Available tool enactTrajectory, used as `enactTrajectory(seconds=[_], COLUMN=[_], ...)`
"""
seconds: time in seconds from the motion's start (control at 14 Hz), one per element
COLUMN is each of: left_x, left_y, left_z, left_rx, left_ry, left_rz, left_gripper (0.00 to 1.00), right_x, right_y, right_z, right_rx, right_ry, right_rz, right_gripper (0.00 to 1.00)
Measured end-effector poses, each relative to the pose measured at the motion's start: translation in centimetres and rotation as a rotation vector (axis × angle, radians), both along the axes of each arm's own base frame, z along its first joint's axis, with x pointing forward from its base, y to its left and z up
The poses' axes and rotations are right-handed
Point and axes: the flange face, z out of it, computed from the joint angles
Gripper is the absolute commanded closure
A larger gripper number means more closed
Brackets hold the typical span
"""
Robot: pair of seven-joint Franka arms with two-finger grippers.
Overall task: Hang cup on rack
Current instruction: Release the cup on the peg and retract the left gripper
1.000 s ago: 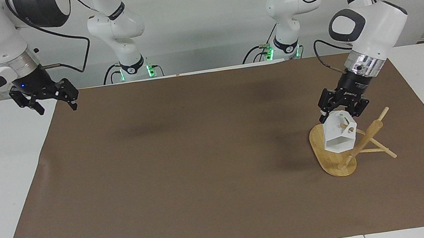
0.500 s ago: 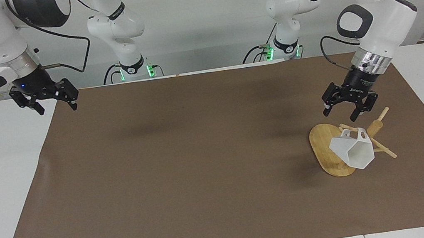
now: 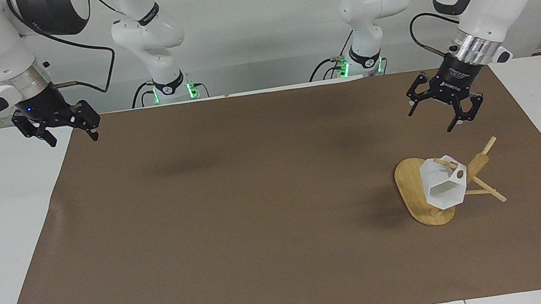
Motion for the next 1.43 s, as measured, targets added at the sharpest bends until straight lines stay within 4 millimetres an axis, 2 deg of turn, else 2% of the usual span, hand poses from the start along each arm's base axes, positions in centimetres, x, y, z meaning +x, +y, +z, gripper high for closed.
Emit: enactTrajectory(seconds=[0.5,0.71,1.0,1.43], left_x=[-0.5,-0.6,-0.4,0.6], left_y=[-0.5,-0.6,-0.8,0.1], left_z=[1.9,2.1,3.0,6.4], left_rx=[0.133,0.233,0.315,0.446], left_ry=[-0.170,-0.219,-0.281,-0.384], left_rz=[-0.718,-0.950,-1.175,-1.440], left_gripper=[0.00,0.00,0.00,0.00], right_x=[0.0,0.0,0.0,0.0], right_y=[0.0,0.0,-0.1,-0.3], right_z=[0.0,0.0,0.0,0.0], right_rx=[0.000,0.000,0.000,0.000], right_ry=[0.000,0.000,0.000,0.000], right_rz=[0.000,0.000,-0.002,-0.005], right_gripper=[0.00,0.00,0.00,0.00])
